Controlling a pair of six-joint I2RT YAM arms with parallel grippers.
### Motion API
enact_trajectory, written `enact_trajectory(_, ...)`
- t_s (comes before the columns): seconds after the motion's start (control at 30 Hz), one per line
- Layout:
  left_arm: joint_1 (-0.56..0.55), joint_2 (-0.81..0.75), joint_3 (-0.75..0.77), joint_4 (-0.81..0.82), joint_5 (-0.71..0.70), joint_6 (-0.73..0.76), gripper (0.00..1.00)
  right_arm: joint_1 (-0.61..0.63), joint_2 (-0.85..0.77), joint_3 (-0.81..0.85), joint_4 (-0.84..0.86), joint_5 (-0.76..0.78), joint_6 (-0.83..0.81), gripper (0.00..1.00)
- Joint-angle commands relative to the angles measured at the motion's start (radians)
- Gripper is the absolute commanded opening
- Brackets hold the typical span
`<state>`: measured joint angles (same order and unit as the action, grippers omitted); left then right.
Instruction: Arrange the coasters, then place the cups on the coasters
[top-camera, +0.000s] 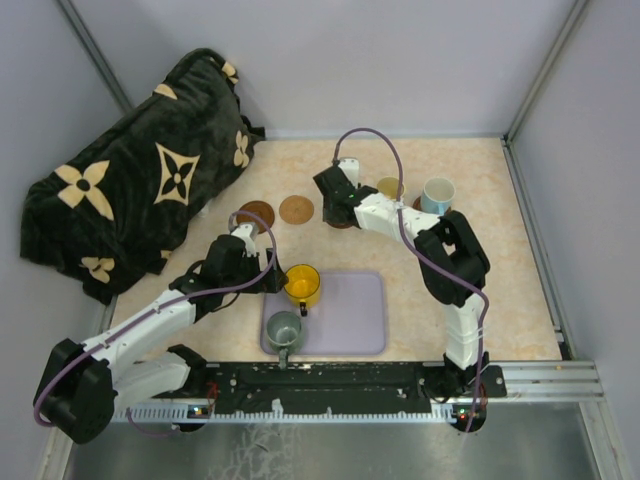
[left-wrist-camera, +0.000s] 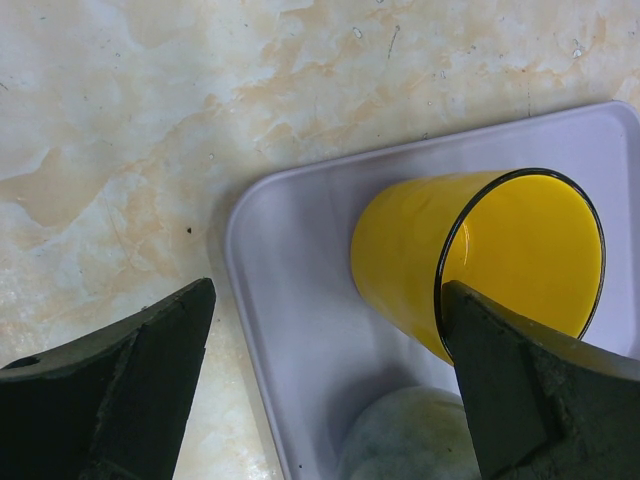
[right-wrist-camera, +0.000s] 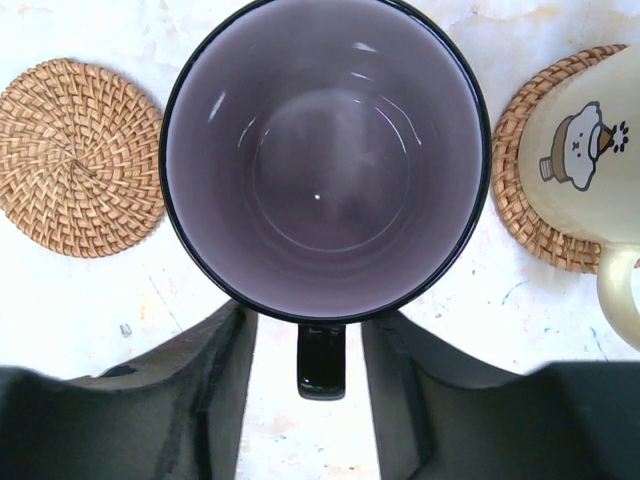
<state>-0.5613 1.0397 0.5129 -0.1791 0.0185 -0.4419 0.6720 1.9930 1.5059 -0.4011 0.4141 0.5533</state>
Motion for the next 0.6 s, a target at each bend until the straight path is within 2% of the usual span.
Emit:
enact_trajectory(0.0, -0.006, -0.001, 0.002, -0.003, -0.009, 0.002, 1.00, 0.007, 0.009, 0.043, 0.028, 0.020, -0.005, 0.49)
enact_trajectory(0.13, -0.006, -0.001, 0.001, -0.003, -0.008, 0.001, 1.00, 0.008, 0.000, 0.044, 0.028, 0.032, -0.006, 0.51)
enact_trajectory(0.3, -0.006, -0.005, 0.002, -0.004, -0.005, -0.001, 1.00, 0.013, -0.033, 0.032, 0.028, 0.051, -0.010, 0.58)
enact_trajectory(0.57, -0.006, -0.055, 0.002, -0.005, 0.004, 0.012, 1.00, 0.028, -0.199, -0.075, 0.067, 0.073, -0.019, 0.59)
